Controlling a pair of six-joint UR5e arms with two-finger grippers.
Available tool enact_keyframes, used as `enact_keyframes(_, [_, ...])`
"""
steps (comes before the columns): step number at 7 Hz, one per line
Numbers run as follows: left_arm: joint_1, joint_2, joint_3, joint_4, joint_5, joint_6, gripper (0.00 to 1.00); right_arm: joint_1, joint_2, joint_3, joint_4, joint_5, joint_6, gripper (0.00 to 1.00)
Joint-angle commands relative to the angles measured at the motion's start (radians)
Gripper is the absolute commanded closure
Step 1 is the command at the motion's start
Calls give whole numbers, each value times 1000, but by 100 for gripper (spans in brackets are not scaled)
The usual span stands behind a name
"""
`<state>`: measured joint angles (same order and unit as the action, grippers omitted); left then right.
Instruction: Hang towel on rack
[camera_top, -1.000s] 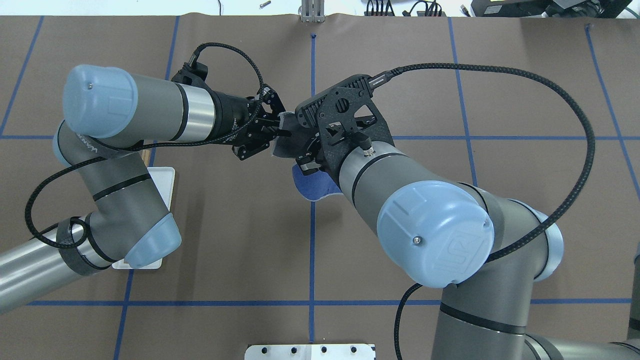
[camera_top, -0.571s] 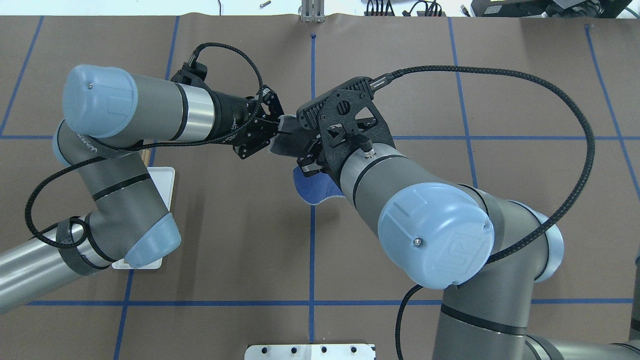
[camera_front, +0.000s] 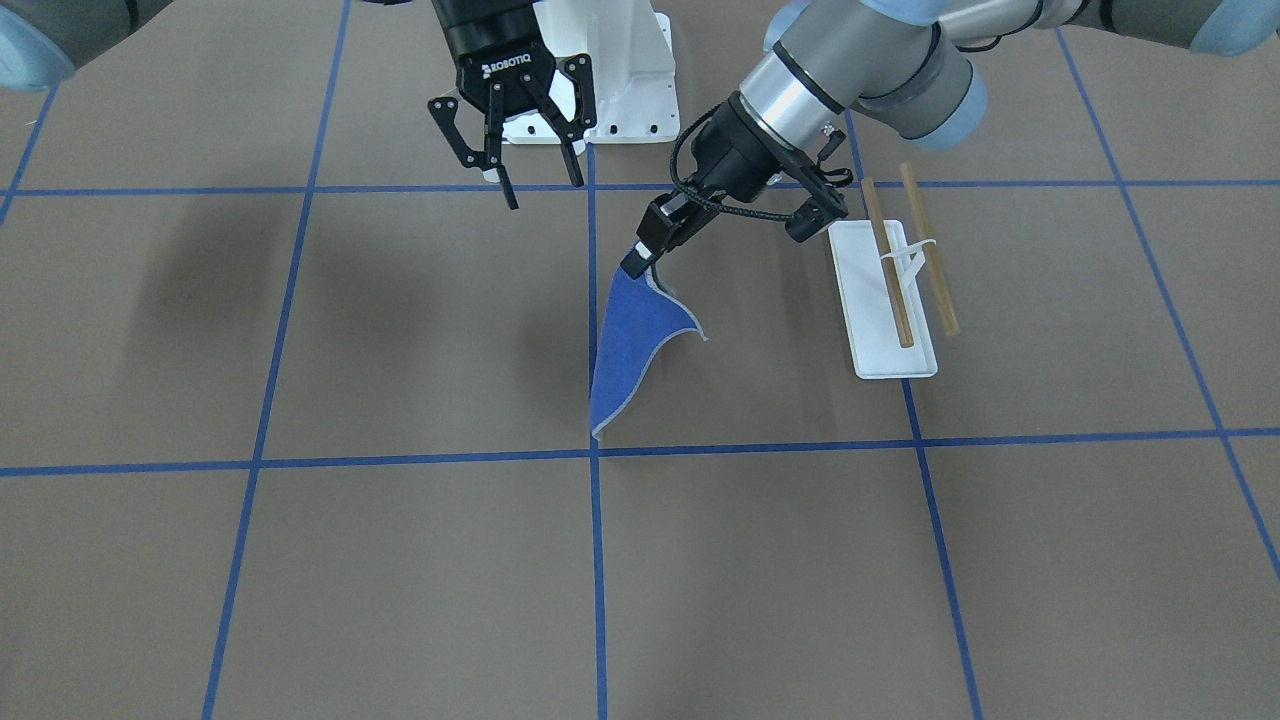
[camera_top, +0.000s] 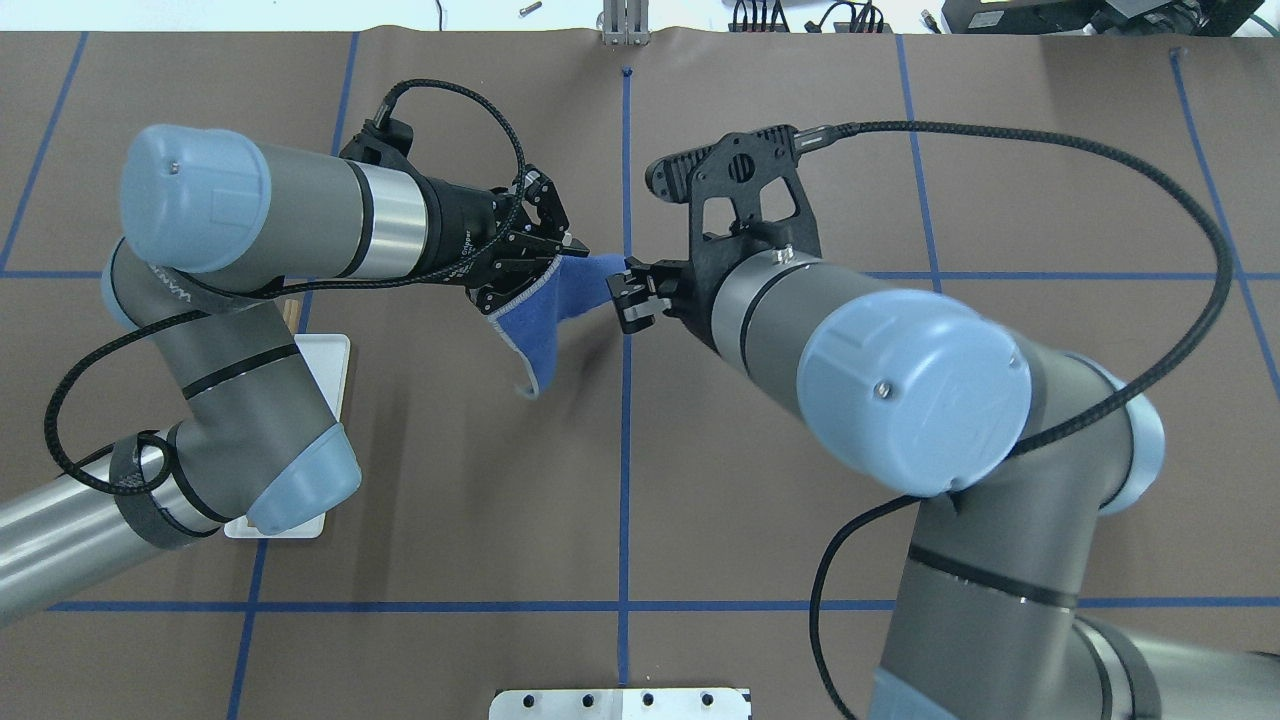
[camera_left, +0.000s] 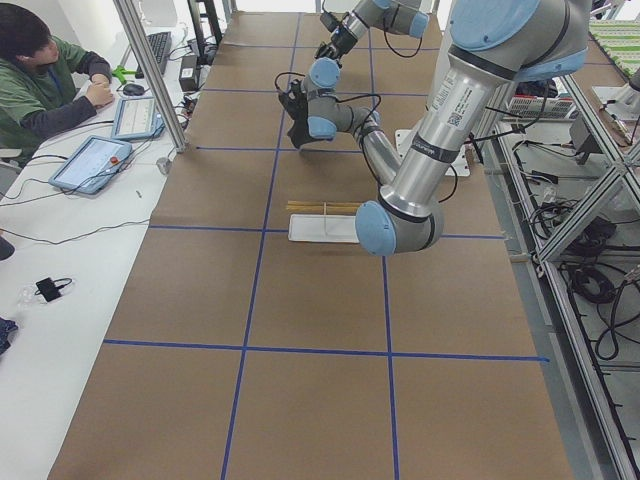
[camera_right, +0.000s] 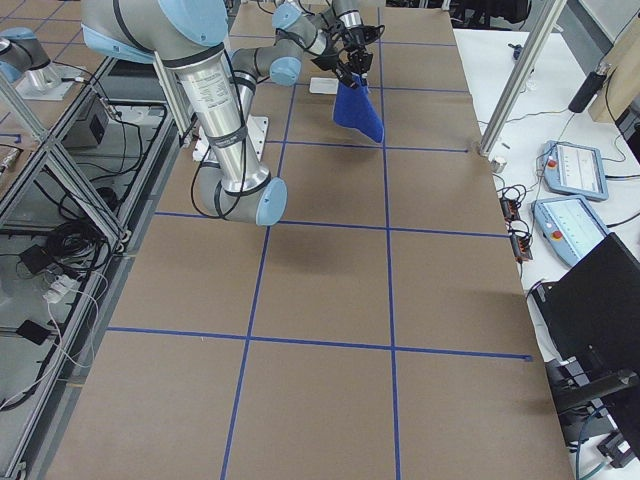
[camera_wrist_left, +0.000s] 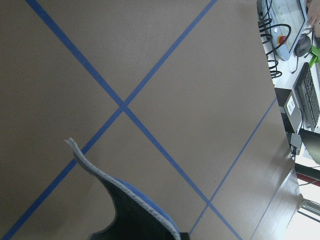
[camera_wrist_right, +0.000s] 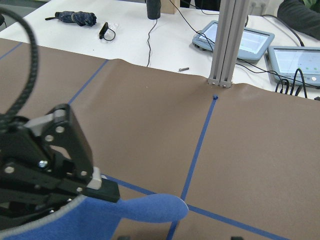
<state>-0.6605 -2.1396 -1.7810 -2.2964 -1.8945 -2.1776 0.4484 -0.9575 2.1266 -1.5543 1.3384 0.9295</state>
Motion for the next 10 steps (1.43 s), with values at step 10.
enact_keyframes(10, [-296, 427, -143, 3, -420, 1072, 100, 881, -197, -567, -89, 827, -889, 0])
